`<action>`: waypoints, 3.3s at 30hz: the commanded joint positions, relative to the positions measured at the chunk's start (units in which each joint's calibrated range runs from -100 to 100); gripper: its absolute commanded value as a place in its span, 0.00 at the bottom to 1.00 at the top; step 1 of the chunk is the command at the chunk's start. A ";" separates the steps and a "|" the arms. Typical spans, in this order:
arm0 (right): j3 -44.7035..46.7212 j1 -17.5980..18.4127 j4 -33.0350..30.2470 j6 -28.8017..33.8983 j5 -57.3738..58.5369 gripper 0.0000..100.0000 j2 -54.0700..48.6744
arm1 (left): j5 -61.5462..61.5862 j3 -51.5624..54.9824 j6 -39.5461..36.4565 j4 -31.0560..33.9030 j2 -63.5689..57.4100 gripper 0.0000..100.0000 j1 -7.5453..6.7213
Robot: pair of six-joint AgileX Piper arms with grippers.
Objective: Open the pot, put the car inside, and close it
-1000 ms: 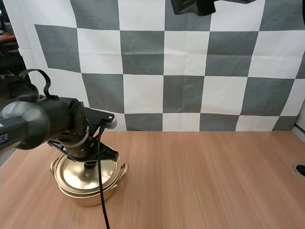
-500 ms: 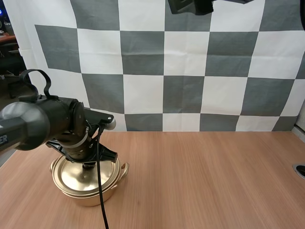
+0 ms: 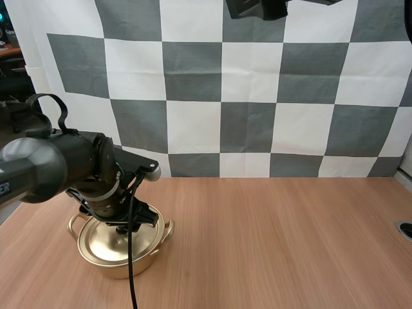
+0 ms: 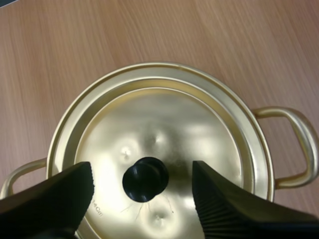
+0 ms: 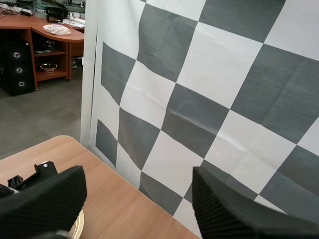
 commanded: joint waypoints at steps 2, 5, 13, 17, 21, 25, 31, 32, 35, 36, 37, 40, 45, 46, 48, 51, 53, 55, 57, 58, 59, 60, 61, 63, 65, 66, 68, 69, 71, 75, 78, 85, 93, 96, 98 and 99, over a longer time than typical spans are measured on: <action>0.06 -0.03 0.08 -0.06 0.00 1.00 -0.04 | 0.11 0.10 0.79 0.00 -0.09 1.00 -0.01; 0.06 -0.03 0.08 -0.06 0.00 1.00 -0.04 | -0.08 0.10 0.79 0.00 -0.09 1.00 -0.01; 0.06 -0.03 0.08 -0.06 0.00 1.00 -0.04 | -4.30 -0.82 0.79 3.04 -0.09 1.00 -0.01; 0.06 -0.03 0.08 -0.06 0.00 1.00 -0.04 | -3.94 -1.52 -1.33 3.19 -0.09 1.00 -0.01; 0.06 -0.03 0.03 -0.06 0.00 1.00 -0.04 | -4.29 -1.82 -0.44 3.44 -1.99 1.00 -0.01; 0.06 -0.03 0.03 -0.06 0.00 1.00 -0.04 | -4.12 -1.82 2.81 2.66 -6.43 1.00 -0.01; 0.06 -0.03 -0.41 -0.06 0.00 1.00 -0.13 | 1.26 -6.33 2.20 1.02 -14.43 0.93 -0.01; 0.06 -0.03 -0.41 -0.17 0.00 1.00 -0.13 | 1.77 -7.42 1.77 1.02 -15.73 0.70 -0.01; 0.06 -0.03 -0.41 -1.68 0.00 1.00 -0.13 | 3.93 -10.93 -1.22 1.30 -19.89 0.01 -0.01; 0.06 -0.03 -0.41 -1.71 0.00 1.00 -0.13 | 4.32 -11.46 -1.23 1.30 -20.63 0.01 -0.01; 0.06 -0.03 -0.41 -1.71 0.00 0.92 -0.13 | 4.94 -12.54 -1.10 1.30 -21.30 0.00 -0.01; 0.06 -0.03 -2.15 -0.77 0.00 0.13 -0.13 | 6.78 -16.81 0.43 1.18 -24.63 0.00 -0.01; 0.06 -0.03 -8.18 1.37 0.00 0.00 -0.30 | 7.40 -20.76 -1.38 1.74 -29.67 0.00 -0.01; 0.06 -0.03 -9.64 1.37 0.00 0.00 -0.46 | 7.23 -21.25 -1.36 1.74 -30.86 0.00 -0.01; 0.06 -0.03 -13.92 2.71 0.00 0.00 -0.94 | 5.50 -21.54 -1.36 1.74 -32.84 0.00 -0.01; 0.06 -0.03 -19.43 5.38 0.00 0.00 -2.17 | -4.00 -21.54 -3.23 1.74 -35.39 0.00 -0.01; 0.06 -0.03 -23.76 7.77 0.00 0.00 -4.39 | -7.65 -21.54 -5.93 1.48 -36.51 0.00 -0.01; 0.12 -0.03 -25.01 8.97 0.00 0.00 -6.36 | -8.77 -21.02 -9.39 1.41 -37.30 0.00 -0.01; 1.22 -0.60 -24.91 9.19 0.00 0.00 -8.52 | -9.31 -20.27 -12.40 1.41 -38.05 0.00 -0.17; 2.49 -1.07 -24.67 9.66 0.00 0.00 -9.86 | -9.98 -19.50 -13.24 1.41 -38.45 0.00 -0.37; 4.16 -1.47 -24.54 10.71 0.00 0.00 -11.19 | -11.22 -18.86 -13.46 1.65 -39.07 0.00 -0.52; 6.18 -1.77 -24.63 11.83 0.00 0.00 -12.30 | -12.91 -17.85 -13.46 1.67 -39.68 0.00 -0.76; 8.51 -2.00 -24.92 13.50 0.00 0.00 -13.75 | -14.83 -16.60 -13.46 1.82 -40.39 0.00 -0.99; 13.36 -2.04 -25.74 16.60 0.00 0.00 -16.60 | -18.31 -13.77 -13.46 2.12 -42.20 0.00 -1.27; 20.20 -2.04 -27.93 20.76 -1.03 0.00 -19.08 | -22.29 -9.66 -13.64 2.12 -44.25 0.00 -1.42; 22.76 -2.04 -28.64 22.09 -2.94 0.00 -20.09 | -23.78 -7.80 -13.91 1.80 -45.22 0.00 -1.49; 29.26 -2.04 -30.33 25.26 -7.19 0.00 -21.50 | -27.42 -2.20 -13.93 1.00 -48.27 0.00 -1.49; 31.82 -2.04 -31.03 27.31 -8.95 0.00 -21.84 | -28.67 -0.09 -13.93 0.88 -49.48 0.00 -1.49; 38.20 -2.04 -33.04 31.70 -13.20 0.00 -21.96 | -31.91 5.28 -14.02 0.08 -52.85 0.00 -1.49; 50.38 -2.04 -37.12 40.55 -25.54 0.00 -21.96 | -40.68 15.31 -15.03 -0.04 -58.92 0.00 -1.49; 56.65 -2.04 -38.59 44.08 -35.36 0.00 -21.96 | -49.96 22.15 -15.80 -0.04 -63.07 0.00 -1.49; 62.22 -2.04 -38.57 44.08 -48.23 0.00 -21.96 | -57.08 32.11 -15.80 -0.04 -66.50 0.00 -1.49; 62.50 -2.33 -38.45 44.08 -52.86 0.00 -22.12 | -56.48 37.33 -16.03 -1.97 -66.50 0.00 -1.49; 62.50 -4.27 -38.46 44.08 -53.54 0.00 -23.07 | -56.48 39.17 -16.03 -2.63 -66.50 0.00 -1.49; 62.78 -5.89 -38.28 44.08 -54.29 0.00 -23.87 | -55.01 39.17 -16.03 -2.63 -66.50 0.00 -1.49; 63.16 -6.60 -38.28 44.08 -54.79 0.00 -24.48 | -53.62 39.17 -16.03 -2.63 -66.50 0.00 -1.49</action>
